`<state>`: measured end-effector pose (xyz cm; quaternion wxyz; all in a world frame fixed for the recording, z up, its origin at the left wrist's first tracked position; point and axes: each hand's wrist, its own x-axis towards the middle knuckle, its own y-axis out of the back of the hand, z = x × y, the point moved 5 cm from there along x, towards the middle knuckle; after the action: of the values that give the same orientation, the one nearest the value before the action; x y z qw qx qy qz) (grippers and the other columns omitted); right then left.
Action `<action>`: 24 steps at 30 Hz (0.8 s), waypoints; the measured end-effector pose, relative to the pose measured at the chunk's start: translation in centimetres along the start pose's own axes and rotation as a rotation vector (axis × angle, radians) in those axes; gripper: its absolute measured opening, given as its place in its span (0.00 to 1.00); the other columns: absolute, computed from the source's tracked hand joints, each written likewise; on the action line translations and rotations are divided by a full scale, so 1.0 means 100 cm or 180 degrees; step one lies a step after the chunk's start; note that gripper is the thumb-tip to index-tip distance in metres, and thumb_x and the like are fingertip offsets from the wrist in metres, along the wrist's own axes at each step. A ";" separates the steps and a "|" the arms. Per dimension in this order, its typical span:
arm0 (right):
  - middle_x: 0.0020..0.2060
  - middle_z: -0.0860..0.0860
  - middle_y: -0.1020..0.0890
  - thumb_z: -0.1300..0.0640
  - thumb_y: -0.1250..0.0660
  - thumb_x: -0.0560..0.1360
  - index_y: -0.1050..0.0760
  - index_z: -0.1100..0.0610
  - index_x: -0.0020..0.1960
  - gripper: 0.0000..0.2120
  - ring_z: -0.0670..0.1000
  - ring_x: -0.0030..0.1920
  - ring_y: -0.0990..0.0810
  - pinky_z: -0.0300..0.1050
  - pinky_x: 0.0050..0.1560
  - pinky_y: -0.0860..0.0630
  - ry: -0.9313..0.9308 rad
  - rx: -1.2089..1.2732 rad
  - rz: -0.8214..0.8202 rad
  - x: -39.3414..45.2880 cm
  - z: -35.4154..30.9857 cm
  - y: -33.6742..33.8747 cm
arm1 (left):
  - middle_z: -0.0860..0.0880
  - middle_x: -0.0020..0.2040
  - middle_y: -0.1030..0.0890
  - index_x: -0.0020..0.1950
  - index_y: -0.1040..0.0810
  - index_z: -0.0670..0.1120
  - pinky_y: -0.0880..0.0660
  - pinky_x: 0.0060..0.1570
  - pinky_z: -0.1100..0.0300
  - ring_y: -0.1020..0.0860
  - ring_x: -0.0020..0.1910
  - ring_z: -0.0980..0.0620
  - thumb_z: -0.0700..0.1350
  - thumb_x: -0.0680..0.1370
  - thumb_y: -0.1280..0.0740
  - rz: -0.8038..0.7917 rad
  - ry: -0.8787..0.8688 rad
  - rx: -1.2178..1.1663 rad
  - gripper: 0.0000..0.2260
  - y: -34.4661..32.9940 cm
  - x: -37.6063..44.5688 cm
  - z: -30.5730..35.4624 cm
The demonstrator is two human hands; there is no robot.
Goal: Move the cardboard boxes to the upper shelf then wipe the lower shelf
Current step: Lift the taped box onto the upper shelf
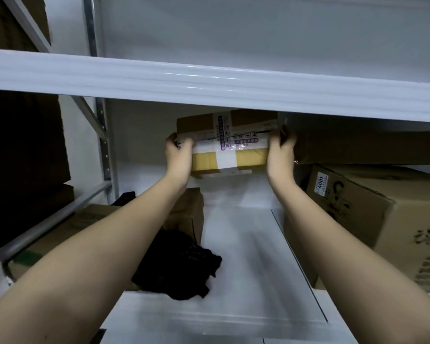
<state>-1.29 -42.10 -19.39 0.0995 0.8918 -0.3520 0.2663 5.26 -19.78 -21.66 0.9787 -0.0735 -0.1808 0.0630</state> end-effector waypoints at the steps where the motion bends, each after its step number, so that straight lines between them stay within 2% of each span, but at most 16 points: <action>1: 0.67 0.59 0.28 0.50 0.45 0.81 0.42 0.58 0.74 0.24 0.59 0.66 0.29 0.48 0.62 0.34 -0.0057 0.0008 0.0029 -0.005 -0.001 0.009 | 0.47 0.66 0.32 0.74 0.42 0.45 0.33 0.61 0.57 0.32 0.63 0.50 0.47 0.79 0.41 0.0001 -0.0004 -0.0009 0.24 0.000 -0.007 0.002; 4: 0.61 0.59 0.26 0.50 0.45 0.81 0.39 0.58 0.70 0.20 0.58 0.62 0.28 0.51 0.60 0.31 -0.0106 0.0093 0.0054 -0.022 -0.003 0.031 | 0.48 0.58 0.30 0.70 0.39 0.44 0.33 0.50 0.62 0.29 0.53 0.55 0.47 0.79 0.41 0.0011 0.0025 -0.0015 0.20 0.001 -0.023 0.008; 7: 0.57 0.55 0.25 0.49 0.45 0.81 0.36 0.55 0.65 0.16 0.57 0.60 0.27 0.54 0.60 0.30 -0.0145 0.0155 0.0018 -0.034 -0.004 0.046 | 0.50 0.56 0.30 0.68 0.37 0.45 0.33 0.38 0.66 0.30 0.45 0.61 0.48 0.80 0.41 -0.0015 0.0053 0.0016 0.18 -0.001 -0.042 0.014; 11: 0.58 0.53 0.26 0.44 0.47 0.81 0.36 0.49 0.67 0.17 0.53 0.59 0.27 0.51 0.58 0.31 -0.0259 0.0118 -0.0016 -0.046 -0.002 0.063 | 0.49 0.59 0.28 0.68 0.34 0.47 0.32 0.41 0.67 0.28 0.49 0.59 0.48 0.80 0.42 -0.0048 -0.0016 -0.0101 0.17 0.000 -0.064 0.019; 15: 0.59 0.55 0.26 0.43 0.46 0.81 0.35 0.48 0.70 0.20 0.54 0.59 0.27 0.51 0.60 0.31 -0.0128 -0.0029 0.0143 -0.061 -0.007 0.085 | 0.58 0.53 0.26 0.67 0.31 0.52 0.30 0.38 0.68 0.26 0.48 0.63 0.49 0.80 0.43 -0.0264 -0.0006 -0.0284 0.16 -0.005 -0.086 0.025; 18: 0.60 0.55 0.26 0.41 0.47 0.80 0.35 0.47 0.70 0.21 0.54 0.61 0.27 0.53 0.63 0.31 -0.0074 -0.0111 0.0271 -0.073 -0.012 0.101 | 0.58 0.57 0.25 0.67 0.30 0.55 0.29 0.43 0.66 0.25 0.52 0.64 0.51 0.79 0.43 -0.0383 -0.0053 -0.0327 0.16 -0.004 -0.102 0.026; 20: 0.60 0.55 0.25 0.39 0.48 0.80 0.34 0.46 0.70 0.22 0.54 0.61 0.27 0.54 0.64 0.31 -0.0061 -0.0182 0.0305 -0.082 -0.015 0.112 | 0.57 0.61 0.26 0.66 0.29 0.57 0.27 0.50 0.63 0.25 0.56 0.62 0.53 0.78 0.42 -0.0486 -0.0128 -0.0333 0.16 -0.002 -0.113 0.026; 22: 0.59 0.54 0.25 0.38 0.49 0.80 0.34 0.45 0.69 0.22 0.53 0.59 0.26 0.51 0.61 0.30 -0.0077 -0.0238 0.0356 -0.094 -0.016 0.122 | 0.56 0.65 0.28 0.66 0.30 0.58 0.28 0.60 0.57 0.27 0.61 0.59 0.57 0.76 0.40 -0.0599 -0.0186 -0.0313 0.18 0.001 -0.127 0.026; 24: 0.58 0.54 0.24 0.38 0.50 0.80 0.33 0.47 0.69 0.23 0.51 0.57 0.26 0.47 0.55 0.32 -0.0099 -0.0300 0.0463 -0.108 -0.017 0.130 | 0.55 0.66 0.31 0.67 0.31 0.59 0.31 0.65 0.53 0.29 0.63 0.58 0.61 0.73 0.40 -0.0688 -0.0174 -0.0260 0.22 0.004 -0.144 0.024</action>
<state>-17.40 -44.78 -23.96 0.1163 0.8622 -0.4294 0.2421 -8.97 -21.27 -24.48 0.9707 -0.0916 -0.2168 -0.0484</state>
